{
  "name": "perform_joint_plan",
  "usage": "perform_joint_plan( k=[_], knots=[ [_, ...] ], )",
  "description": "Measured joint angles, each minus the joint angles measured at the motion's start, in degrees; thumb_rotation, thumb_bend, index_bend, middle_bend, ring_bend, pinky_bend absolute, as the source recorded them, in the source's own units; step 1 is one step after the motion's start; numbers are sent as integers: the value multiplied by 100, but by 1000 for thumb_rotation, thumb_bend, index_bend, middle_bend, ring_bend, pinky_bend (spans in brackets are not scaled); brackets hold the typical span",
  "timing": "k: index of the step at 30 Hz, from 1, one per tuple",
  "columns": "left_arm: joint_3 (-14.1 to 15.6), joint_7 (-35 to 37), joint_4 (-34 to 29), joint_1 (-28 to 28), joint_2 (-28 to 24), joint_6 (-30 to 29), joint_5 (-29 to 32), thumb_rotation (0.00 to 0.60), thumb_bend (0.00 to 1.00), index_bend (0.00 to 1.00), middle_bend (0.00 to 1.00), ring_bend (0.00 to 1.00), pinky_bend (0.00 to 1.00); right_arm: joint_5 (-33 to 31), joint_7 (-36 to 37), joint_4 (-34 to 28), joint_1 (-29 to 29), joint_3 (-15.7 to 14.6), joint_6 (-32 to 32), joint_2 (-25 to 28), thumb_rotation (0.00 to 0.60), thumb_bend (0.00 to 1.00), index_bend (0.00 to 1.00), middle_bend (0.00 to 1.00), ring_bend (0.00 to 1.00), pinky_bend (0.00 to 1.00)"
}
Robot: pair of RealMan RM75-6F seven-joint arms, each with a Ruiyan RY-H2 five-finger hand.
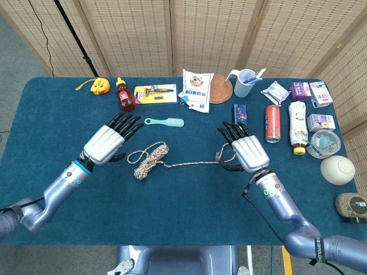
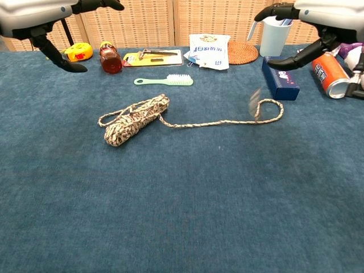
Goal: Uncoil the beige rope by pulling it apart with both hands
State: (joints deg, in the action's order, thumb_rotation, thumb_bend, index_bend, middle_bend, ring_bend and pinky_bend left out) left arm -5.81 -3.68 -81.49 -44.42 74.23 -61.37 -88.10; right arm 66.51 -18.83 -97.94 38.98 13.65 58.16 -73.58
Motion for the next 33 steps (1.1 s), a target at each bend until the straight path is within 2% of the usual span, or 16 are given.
perform_joint_plan(
  k=[4,7,8,12,15,24,33],
  knots=[
    [9,-62,-220,149,-209,-9,169,600,150,0,0,0,0,13,42,-18,-70,-50,51,129,291,279,0,0,0,0],
    [31,-87,-377,310,-392,-56,342,600,149,0,0,0,0,10,144,-13,-196,-69,179,264,303,279,0,0,0,0],
    [40,-104,-448,369,-464,-76,403,600,149,0,0,0,0,14,196,-10,-247,-78,227,317,336,278,0,0,0,0],
    [97,-241,-797,737,-849,-227,763,600,150,0,0,0,0,58,387,40,-491,-138,484,499,537,277,0,0,0,0],
    [166,-311,-1007,1070,-1122,-475,919,600,150,0,0,0,0,132,481,93,-688,-200,723,592,600,277,18,0,0,0],
    [519,-336,-1446,2098,-1671,-1394,964,600,150,66,0,0,0,282,742,190,-1451,-384,1584,901,600,277,189,29,0,0],
    [819,-208,-1652,2862,-1895,-2050,805,600,150,98,0,0,0,423,900,86,-2062,-619,2143,1112,600,277,212,67,0,0]
  ],
)
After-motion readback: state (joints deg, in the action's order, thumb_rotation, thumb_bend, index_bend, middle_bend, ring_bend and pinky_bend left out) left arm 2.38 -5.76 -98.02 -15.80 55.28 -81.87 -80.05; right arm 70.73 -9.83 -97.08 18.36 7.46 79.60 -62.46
